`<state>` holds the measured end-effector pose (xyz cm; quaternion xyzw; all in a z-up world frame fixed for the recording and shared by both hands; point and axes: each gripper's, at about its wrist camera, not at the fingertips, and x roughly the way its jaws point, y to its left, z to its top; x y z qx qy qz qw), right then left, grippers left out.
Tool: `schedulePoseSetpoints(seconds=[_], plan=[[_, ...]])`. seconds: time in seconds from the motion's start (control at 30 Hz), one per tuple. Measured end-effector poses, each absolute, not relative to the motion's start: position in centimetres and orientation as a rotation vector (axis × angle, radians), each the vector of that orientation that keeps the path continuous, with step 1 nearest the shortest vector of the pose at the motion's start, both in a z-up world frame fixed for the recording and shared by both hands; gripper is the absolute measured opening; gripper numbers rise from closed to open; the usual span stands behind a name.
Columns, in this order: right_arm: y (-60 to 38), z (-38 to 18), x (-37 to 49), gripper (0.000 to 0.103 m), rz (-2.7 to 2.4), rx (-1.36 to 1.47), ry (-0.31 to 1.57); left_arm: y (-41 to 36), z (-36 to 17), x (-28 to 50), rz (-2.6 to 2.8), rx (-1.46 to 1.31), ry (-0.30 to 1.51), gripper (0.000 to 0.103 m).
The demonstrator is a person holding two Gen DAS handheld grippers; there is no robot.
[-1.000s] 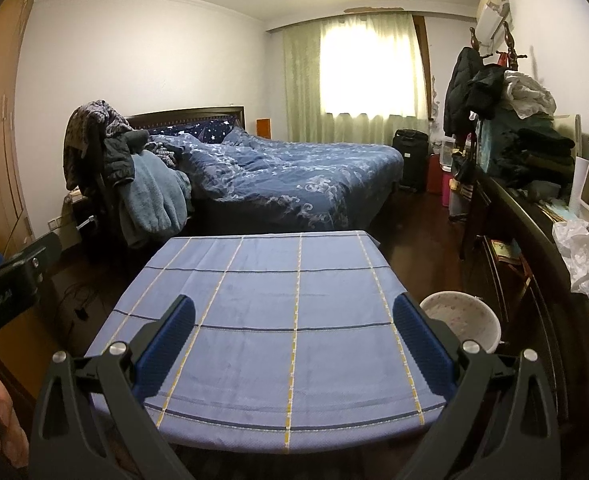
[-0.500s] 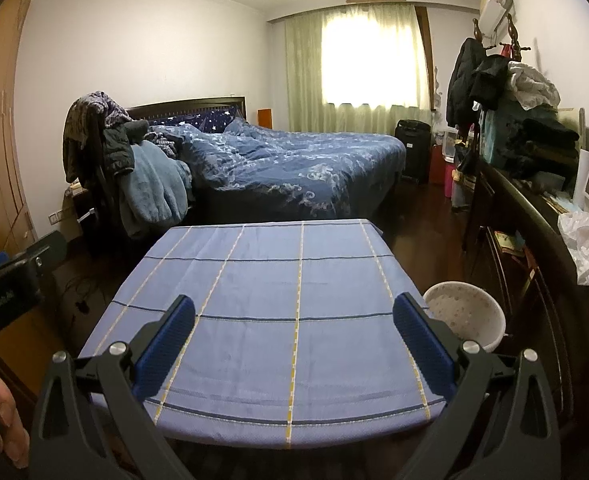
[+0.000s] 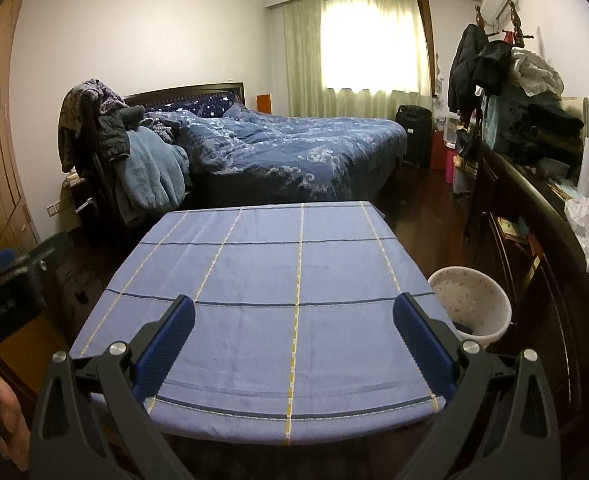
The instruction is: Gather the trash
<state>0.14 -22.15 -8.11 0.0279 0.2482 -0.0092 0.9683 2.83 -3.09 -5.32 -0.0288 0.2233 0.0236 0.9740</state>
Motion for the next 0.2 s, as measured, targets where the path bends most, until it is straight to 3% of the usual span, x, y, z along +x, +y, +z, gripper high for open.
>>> schedulePoseSetpoints(seconds=[0.2], plan=[[-22.3,-9.1,1.2,0.1,-0.018,0.067,0.538,-3.7,-6.8,4.3,0.035,-0.051,0.507,0.099]])
